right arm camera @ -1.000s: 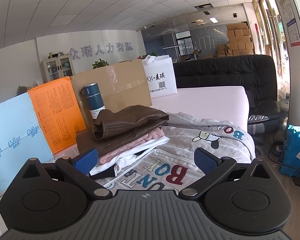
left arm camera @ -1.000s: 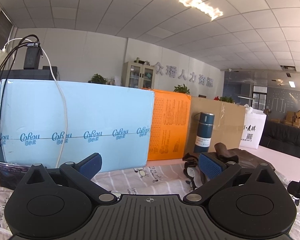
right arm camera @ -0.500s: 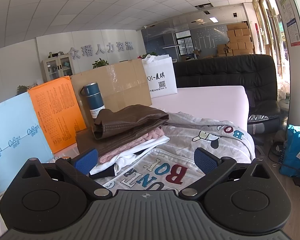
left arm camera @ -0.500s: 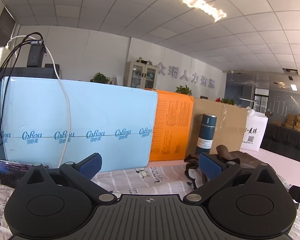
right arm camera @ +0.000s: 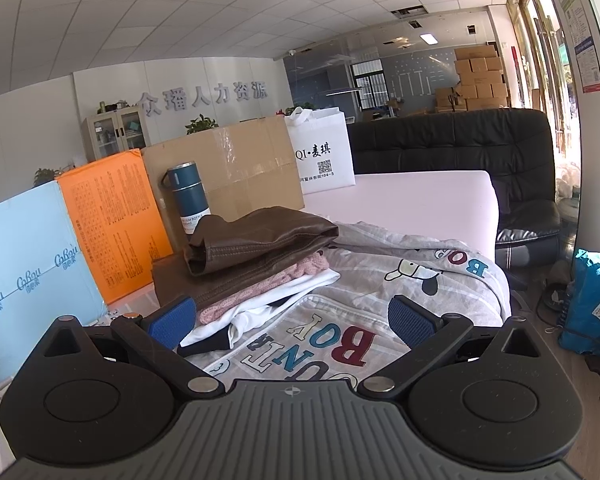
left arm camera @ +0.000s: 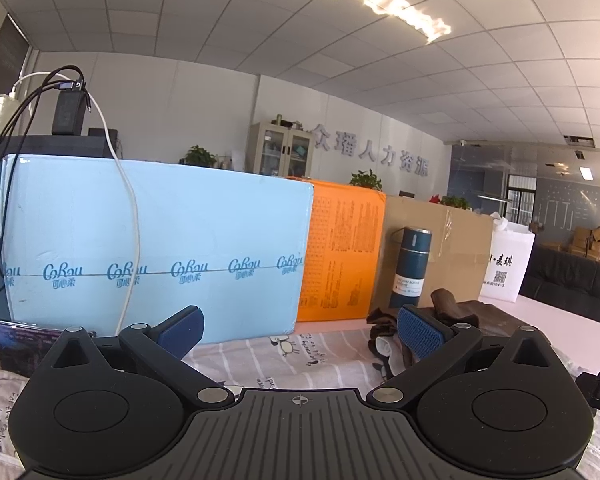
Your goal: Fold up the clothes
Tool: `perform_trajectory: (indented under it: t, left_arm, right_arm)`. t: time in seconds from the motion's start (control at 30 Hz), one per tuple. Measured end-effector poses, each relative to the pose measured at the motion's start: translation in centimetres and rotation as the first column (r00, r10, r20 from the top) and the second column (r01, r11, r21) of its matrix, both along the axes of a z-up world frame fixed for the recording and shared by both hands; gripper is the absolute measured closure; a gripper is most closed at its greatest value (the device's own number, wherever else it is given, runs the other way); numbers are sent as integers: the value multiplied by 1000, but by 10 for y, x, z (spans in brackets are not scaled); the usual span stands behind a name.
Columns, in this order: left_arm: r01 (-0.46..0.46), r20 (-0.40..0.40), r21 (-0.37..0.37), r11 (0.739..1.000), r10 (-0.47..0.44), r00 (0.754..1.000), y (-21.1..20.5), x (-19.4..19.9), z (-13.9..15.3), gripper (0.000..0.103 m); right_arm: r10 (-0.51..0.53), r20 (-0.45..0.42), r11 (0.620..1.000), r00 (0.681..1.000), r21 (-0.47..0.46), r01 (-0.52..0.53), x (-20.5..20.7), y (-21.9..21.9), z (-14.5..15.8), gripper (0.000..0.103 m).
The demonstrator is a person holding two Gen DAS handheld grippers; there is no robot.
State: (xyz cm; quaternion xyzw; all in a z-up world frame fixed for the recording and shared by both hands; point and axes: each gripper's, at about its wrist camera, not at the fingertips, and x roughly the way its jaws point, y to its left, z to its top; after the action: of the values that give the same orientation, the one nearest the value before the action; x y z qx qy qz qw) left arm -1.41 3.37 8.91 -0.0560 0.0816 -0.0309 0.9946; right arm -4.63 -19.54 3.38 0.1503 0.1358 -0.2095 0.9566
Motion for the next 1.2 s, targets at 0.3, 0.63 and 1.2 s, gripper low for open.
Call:
perform_trajectory:
  t: [0.3, 0.63, 1.2]
  left_arm:
    - [3, 0, 1, 1000, -3, 1000, 0, -1, -1, 0]
    - [6, 0, -5, 1000, -6, 1000, 1, -2, 0, 0]
    - [6, 0, 3, 1000, -6, 1000, -1, -1, -1, 0]
  right_arm:
    - [1, -5, 1000, 1000, 0, -1, 0, 1, -1, 0]
    - [9, -6, 1000, 1000, -6, -9, 0, 4, -1, 0]
    - [9, -11, 1000, 1000, -3, -9, -1, 2, -4, 0]
